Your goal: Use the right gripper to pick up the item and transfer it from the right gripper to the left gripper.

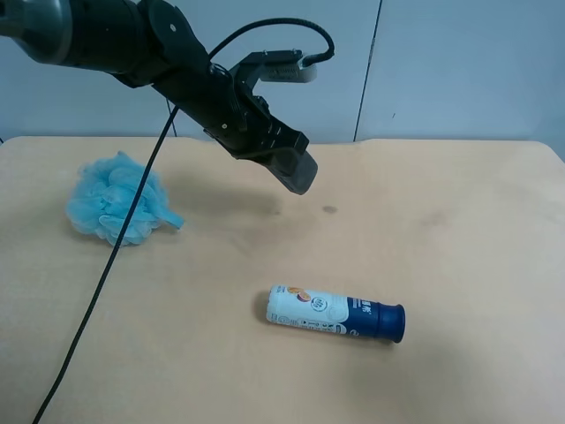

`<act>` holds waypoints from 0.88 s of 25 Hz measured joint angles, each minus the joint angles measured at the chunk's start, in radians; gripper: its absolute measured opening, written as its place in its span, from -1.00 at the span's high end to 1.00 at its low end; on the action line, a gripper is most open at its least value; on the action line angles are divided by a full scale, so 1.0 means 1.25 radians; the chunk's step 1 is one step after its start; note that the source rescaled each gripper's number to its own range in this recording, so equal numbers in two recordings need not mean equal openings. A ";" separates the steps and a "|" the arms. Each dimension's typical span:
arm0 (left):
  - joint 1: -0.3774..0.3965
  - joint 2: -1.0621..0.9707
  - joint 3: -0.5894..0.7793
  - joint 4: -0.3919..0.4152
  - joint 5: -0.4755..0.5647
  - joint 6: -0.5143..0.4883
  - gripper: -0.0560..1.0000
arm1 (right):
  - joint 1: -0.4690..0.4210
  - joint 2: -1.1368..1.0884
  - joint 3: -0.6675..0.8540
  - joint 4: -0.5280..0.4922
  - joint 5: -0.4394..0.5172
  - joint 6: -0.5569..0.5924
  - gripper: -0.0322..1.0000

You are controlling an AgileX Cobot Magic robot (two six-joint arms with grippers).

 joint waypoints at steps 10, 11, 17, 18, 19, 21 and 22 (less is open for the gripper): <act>0.000 0.035 0.000 0.071 -0.062 0.000 0.54 | 0.000 0.000 0.000 0.000 0.000 0.000 -1.00; 0.000 0.035 -0.001 0.078 -0.064 0.000 0.27 | 0.000 0.000 0.000 0.000 0.000 0.000 -1.00; 0.000 0.036 -0.001 0.105 -0.061 -0.002 -0.94 | 0.000 0.000 0.000 0.000 0.000 0.000 -1.00; 0.000 0.036 -0.001 0.107 -0.059 -0.002 -0.96 | 0.000 0.000 0.000 0.000 0.000 0.000 -1.00; 0.000 0.036 -0.001 0.108 -0.058 -0.002 -0.97 | 0.000 0.000 0.000 0.000 0.000 0.000 -1.00; 0.000 0.034 -0.001 0.110 -0.058 -0.002 -0.98 | 0.000 0.000 0.000 0.000 0.000 0.000 -1.00; 0.000 0.032 -0.001 0.113 -0.058 -0.003 -0.98 | 0.000 0.000 0.000 0.000 0.000 0.000 -1.00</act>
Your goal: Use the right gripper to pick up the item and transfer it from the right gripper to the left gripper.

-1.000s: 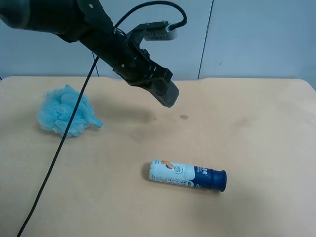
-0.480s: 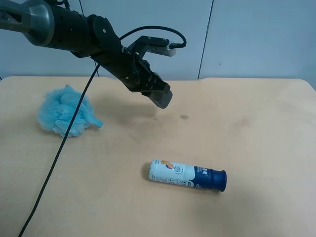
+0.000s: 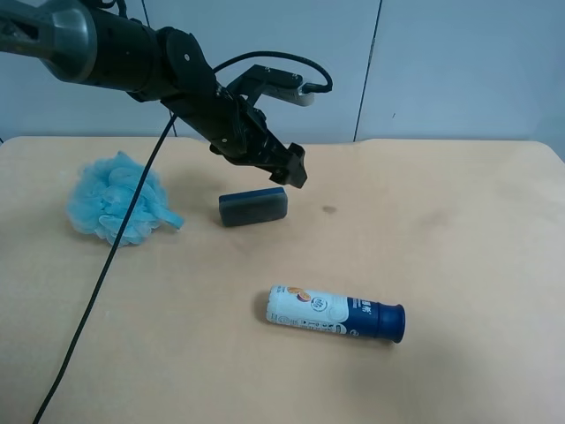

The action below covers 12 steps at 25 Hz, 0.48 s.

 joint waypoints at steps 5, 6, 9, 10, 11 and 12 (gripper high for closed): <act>0.004 -0.042 0.000 0.025 -0.005 0.000 -0.98 | 0.000 0.000 0.000 0.000 0.000 0.000 -1.00; 0.004 -0.052 0.000 0.028 -0.005 0.000 -0.98 | 0.000 0.000 0.000 0.000 0.000 0.000 -1.00; 0.006 -0.082 0.000 0.036 0.010 0.000 -0.98 | 0.000 0.000 0.000 0.000 0.000 0.000 -1.00; 0.008 -0.093 0.000 0.039 0.022 -0.001 -0.98 | 0.000 0.000 0.000 0.000 0.000 0.000 -1.00; 0.009 -0.103 0.000 0.039 0.031 -0.001 -0.98 | 0.000 0.000 0.000 0.000 0.000 0.000 -1.00; 0.009 -0.117 0.000 0.039 0.045 -0.001 -0.98 | 0.000 0.000 0.000 0.000 0.000 0.000 -1.00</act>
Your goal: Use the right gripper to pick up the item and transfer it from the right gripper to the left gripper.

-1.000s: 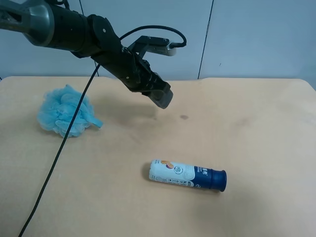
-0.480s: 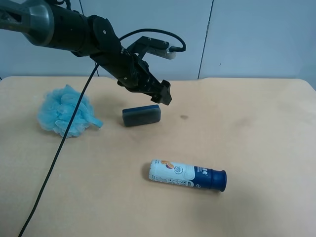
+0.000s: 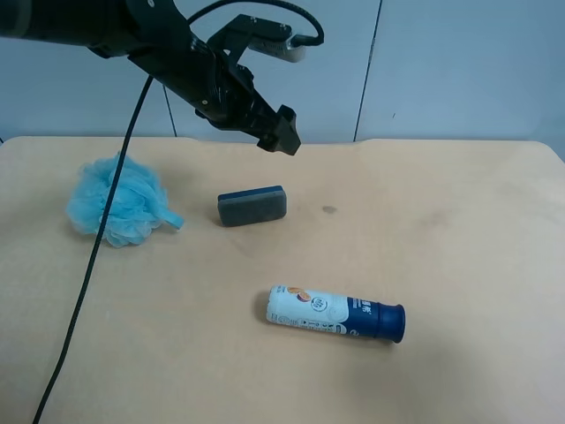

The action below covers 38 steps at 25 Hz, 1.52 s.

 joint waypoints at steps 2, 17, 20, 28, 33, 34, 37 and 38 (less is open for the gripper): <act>0.000 -0.029 0.000 0.000 0.033 -0.004 -0.98 | 0.000 0.000 0.000 0.000 0.000 0.000 -1.00; 0.000 -0.310 0.000 0.155 0.244 -0.141 -0.99 | 0.000 0.000 0.000 0.000 0.000 0.000 -1.00; 0.000 -0.357 0.000 0.169 0.309 -0.150 -0.99 | 0.000 0.000 0.000 0.000 0.000 0.000 -1.00; 0.000 -0.486 0.106 0.174 0.398 -0.158 -0.99 | 0.000 0.000 0.000 0.000 0.000 0.000 -1.00; 0.000 -0.601 0.257 0.175 0.399 -0.174 -0.99 | 0.000 0.000 0.000 0.000 0.000 0.000 -1.00; 0.000 -0.629 0.280 0.175 0.399 -0.177 -0.99 | 0.000 0.000 0.000 0.000 0.000 0.000 -1.00; 0.000 -0.721 0.351 0.178 0.399 -0.179 -0.99 | 0.000 0.000 0.000 0.000 0.000 0.000 -1.00; 0.000 -0.750 0.367 0.181 0.399 -0.181 -0.99 | 0.000 0.000 0.000 0.000 0.000 0.000 -1.00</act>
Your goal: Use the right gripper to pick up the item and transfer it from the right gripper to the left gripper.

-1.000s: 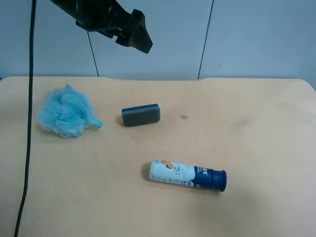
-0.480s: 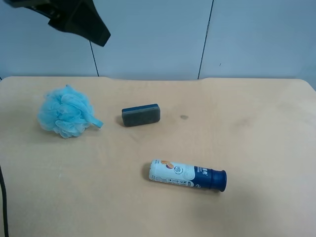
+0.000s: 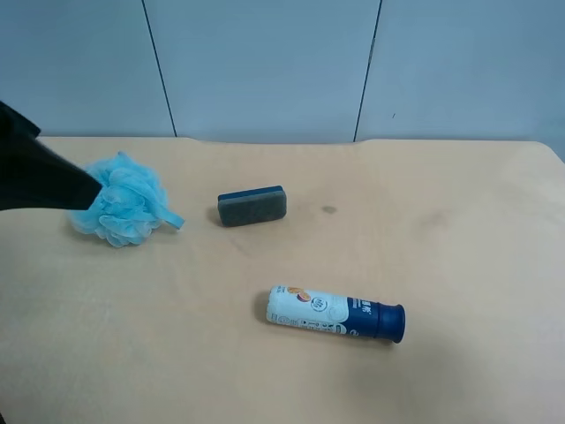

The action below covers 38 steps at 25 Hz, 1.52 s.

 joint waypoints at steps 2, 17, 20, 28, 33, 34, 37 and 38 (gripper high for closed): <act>0.000 -0.070 0.032 0.006 0.000 -0.006 -0.99 | 0.000 0.000 0.000 0.000 0.000 0.000 -1.00; 0.000 -0.566 0.308 0.036 0.026 -0.115 -0.99 | 0.000 0.000 0.000 0.000 0.000 0.000 -1.00; 0.000 -0.648 0.344 0.036 0.042 -0.119 -0.99 | 0.000 0.000 0.000 0.000 0.000 0.000 -1.00; 0.000 -0.747 0.359 0.053 0.096 -0.145 -1.00 | 0.000 0.000 0.000 0.000 0.000 0.000 -1.00; 0.000 -0.748 0.359 0.055 0.096 -0.149 -1.00 | 0.000 0.000 0.000 0.000 0.000 0.000 -1.00; 0.000 -0.748 0.359 0.055 0.096 -0.149 -1.00 | 0.000 0.000 0.000 0.000 0.000 0.000 -1.00; 0.000 -0.748 0.359 0.055 0.096 -0.150 -1.00 | 0.000 0.000 0.000 0.000 0.000 0.000 -1.00; 0.000 -0.748 0.359 0.055 0.096 -0.151 -1.00 | 0.000 0.000 0.000 0.000 0.000 0.000 -1.00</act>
